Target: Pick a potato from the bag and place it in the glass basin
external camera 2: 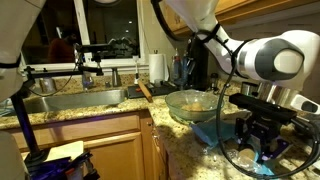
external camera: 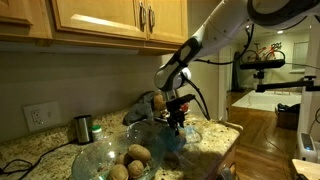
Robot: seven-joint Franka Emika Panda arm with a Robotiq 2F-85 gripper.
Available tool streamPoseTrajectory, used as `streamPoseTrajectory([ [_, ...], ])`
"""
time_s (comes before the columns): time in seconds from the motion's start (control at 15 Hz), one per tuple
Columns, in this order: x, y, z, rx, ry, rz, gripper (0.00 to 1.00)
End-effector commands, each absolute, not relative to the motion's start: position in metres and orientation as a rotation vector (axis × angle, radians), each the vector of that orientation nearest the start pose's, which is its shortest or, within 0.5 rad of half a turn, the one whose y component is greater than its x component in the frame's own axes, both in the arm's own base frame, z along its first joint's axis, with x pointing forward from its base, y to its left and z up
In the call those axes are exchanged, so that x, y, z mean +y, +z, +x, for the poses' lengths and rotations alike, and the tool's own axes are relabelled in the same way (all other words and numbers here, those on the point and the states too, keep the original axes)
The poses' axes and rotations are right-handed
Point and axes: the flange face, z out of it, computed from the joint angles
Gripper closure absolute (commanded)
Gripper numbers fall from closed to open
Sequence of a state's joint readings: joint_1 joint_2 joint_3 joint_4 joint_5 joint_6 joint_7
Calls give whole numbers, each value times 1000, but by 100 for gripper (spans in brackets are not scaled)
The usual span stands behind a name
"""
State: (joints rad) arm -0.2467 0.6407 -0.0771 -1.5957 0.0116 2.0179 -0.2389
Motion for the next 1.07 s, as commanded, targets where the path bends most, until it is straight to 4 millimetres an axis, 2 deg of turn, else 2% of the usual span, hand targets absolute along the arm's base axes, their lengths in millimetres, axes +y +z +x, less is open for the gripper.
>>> streamPoseTrajectory([
  [0.0, -209, 248, 629, 106, 444, -3101, 70],
  [0.33, -206, 246, 626, 83, 505, -3100, 70],
  [1.0, -204, 251, 627, 73, 468, -3128, 70],
])
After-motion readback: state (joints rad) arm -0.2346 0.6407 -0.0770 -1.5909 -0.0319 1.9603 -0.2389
